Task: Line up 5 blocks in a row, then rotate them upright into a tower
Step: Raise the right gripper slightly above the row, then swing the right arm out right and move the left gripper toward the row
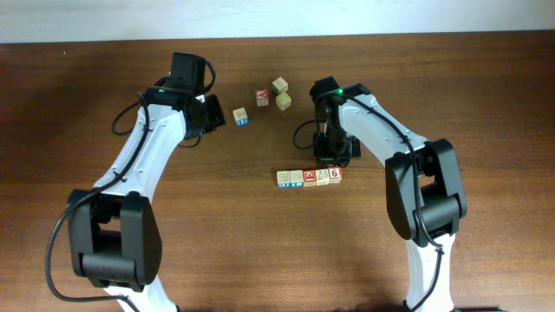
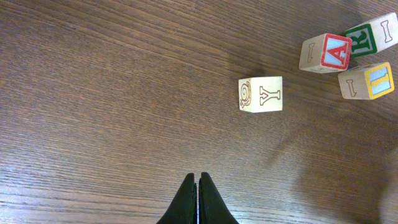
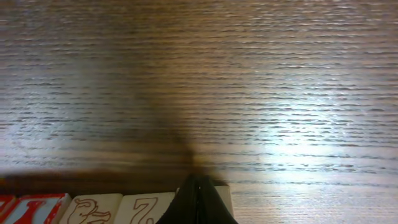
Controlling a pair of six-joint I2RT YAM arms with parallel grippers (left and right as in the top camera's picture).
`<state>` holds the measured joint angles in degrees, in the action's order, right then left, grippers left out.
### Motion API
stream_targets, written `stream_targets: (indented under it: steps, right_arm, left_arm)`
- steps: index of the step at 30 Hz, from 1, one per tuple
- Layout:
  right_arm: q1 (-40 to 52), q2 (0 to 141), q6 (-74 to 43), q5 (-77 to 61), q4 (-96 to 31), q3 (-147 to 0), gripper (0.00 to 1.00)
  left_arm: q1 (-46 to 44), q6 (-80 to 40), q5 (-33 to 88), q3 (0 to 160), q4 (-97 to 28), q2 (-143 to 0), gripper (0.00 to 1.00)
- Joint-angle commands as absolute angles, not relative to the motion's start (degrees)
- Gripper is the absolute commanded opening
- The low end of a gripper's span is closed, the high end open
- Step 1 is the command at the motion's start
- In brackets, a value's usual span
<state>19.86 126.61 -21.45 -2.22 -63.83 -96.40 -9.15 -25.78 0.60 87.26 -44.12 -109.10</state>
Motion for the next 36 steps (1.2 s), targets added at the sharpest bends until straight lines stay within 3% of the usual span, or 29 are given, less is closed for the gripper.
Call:
stream_targets:
  steps: [1,29,36]
  right_arm:
    - [19.9,125.1,-20.0,-3.4,-63.7,-95.9,0.04]
    - [19.6,125.1,-19.9,-3.2,-62.7,-96.2,0.05]
    - [13.8,124.2,-18.1,-3.7,-71.2,-114.3,0.05]
  left_arm:
    - [-9.2,-26.3,0.0,88.1,-43.9,-109.9,0.03]
    - [-9.2,-26.3,0.0,88.1,-43.9,-109.9,0.04]
    - [-9.2,-26.2,0.1,88.2,-44.7,-109.9,0.02]
